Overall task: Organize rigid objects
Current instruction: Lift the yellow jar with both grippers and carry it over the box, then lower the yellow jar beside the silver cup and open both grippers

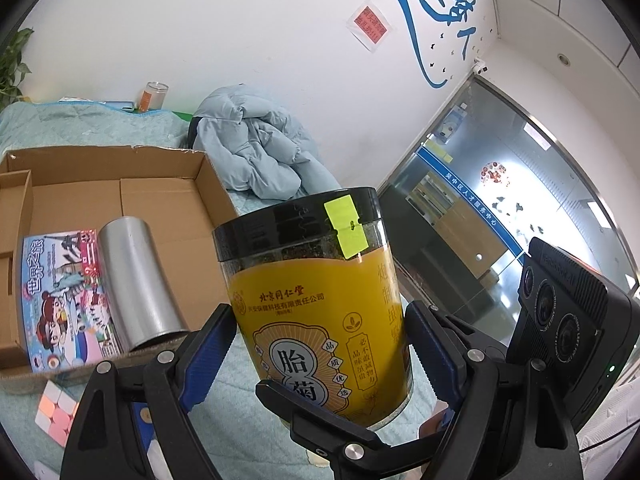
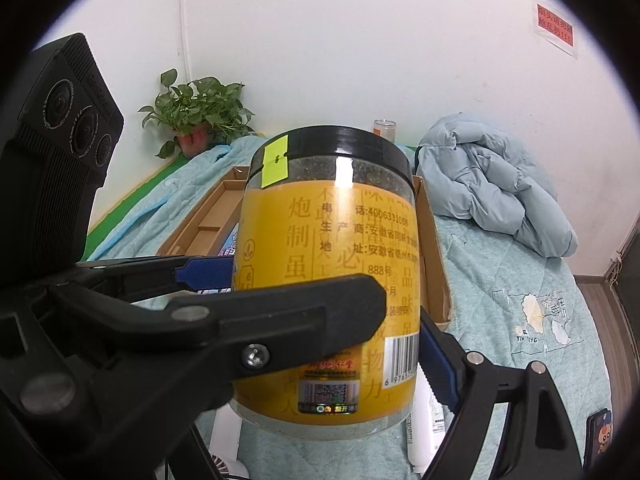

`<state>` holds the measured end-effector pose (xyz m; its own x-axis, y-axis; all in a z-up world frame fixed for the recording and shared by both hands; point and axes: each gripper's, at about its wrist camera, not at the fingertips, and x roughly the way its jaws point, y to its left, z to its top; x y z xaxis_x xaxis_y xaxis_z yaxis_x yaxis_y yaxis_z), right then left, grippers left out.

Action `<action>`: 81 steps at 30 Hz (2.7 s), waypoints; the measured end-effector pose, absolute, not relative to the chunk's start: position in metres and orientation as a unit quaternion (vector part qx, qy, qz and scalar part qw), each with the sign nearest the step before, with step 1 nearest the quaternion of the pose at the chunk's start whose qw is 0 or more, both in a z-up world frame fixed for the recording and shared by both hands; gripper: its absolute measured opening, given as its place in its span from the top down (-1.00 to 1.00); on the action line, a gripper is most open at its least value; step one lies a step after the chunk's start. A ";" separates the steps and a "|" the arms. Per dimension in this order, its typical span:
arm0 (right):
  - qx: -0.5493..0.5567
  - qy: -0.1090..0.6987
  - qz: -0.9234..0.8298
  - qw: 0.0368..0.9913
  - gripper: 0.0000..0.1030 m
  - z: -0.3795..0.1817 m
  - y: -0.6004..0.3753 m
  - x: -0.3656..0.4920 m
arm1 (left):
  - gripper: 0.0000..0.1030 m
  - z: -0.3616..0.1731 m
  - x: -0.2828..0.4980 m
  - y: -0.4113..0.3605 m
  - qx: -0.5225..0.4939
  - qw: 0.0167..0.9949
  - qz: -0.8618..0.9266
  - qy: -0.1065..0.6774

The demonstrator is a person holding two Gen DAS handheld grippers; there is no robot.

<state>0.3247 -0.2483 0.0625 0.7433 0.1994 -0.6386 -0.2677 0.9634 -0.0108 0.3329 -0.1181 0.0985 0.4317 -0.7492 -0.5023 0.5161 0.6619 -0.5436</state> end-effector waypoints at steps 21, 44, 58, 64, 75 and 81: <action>-0.056 0.351 0.114 0.928 -0.64 0.056 -0.249 0.363 | -0.63 0.080 0.390 -0.127 -0.168 0.819 -0.387 0.389; 0.011 0.457 0.174 0.872 -0.64 -0.010 -0.274 0.457 | -0.64 -0.006 0.502 -0.153 -0.179 0.786 -0.300 0.509; 0.081 0.529 0.203 0.820 -0.64 -0.046 -0.293 0.486 | -0.65 -0.030 0.521 -0.183 -0.118 0.772 -0.254 0.571; 0.094 0.540 0.208 0.810 -0.64 -0.049 -0.292 0.487 | -0.65 -0.027 0.518 -0.181 -0.103 0.776 -0.242 0.573; 0.109 0.564 0.186 0.797 -0.65 -0.060 -0.291 0.501 | -0.62 -0.008 0.527 -0.176 -0.021 0.819 -0.172 0.547; 0.103 0.573 0.165 0.796 -0.67 -0.068 -0.288 0.505 | -0.62 -0.008 0.529 -0.165 -0.021 0.825 -0.172 0.538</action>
